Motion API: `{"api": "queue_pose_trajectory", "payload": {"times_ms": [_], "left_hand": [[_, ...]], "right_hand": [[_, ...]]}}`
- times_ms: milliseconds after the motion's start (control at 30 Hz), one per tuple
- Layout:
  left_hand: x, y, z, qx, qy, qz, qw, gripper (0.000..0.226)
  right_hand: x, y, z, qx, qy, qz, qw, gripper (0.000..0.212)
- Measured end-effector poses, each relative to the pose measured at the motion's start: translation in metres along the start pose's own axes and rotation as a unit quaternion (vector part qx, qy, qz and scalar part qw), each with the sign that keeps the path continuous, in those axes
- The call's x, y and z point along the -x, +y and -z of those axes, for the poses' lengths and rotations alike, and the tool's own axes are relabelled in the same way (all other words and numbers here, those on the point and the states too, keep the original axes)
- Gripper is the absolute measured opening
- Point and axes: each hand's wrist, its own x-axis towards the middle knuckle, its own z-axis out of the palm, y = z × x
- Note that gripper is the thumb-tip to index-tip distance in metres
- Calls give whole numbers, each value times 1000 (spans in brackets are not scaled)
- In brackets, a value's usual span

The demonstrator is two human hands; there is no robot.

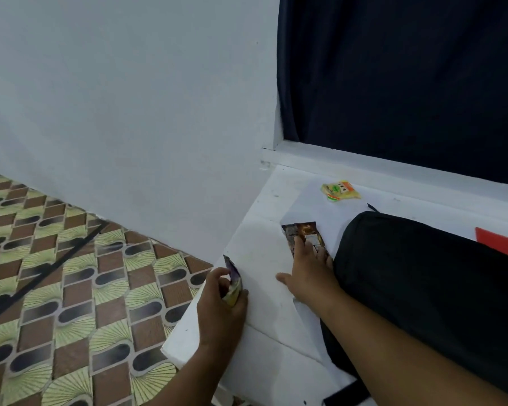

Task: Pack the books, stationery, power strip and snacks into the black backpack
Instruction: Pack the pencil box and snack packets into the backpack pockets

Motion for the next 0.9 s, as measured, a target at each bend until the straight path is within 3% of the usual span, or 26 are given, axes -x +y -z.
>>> {"api": "queue_pose_trajectory", "payload": {"times_ms": [100,233,367,433,533,600,667,733,900], "left_hand": [[-1,3,-2,10,12,-11,1000,39],[0,9,-3,30,31,-12,999,30],[0,8,-4,42,36,2,998,26],[2,8,-3,35,33,11,999,31],[6,3,-1,25,43,27,998,37],[8,6,0,32,57,31,997,31],[9,17,-3,58,50,46,996,24],[8,34,-11,129,19,94,987,20],[15,94,-52,266,-57,121,955,19]], "right_hand": [[2,-3,3,1,33,25,999,87],[11,-8,6,8,71,49,996,56],[20,-7,19,-184,123,17,975,37],[26,-1,30,-330,140,-4,934,31],[39,11,51,-546,149,-39,824,30],[51,23,65,-628,156,-47,761,28],[63,41,76,-667,168,-36,725,21],[74,62,85,-699,166,-24,695,30],[97,126,107,-702,172,-47,690,32]]}}
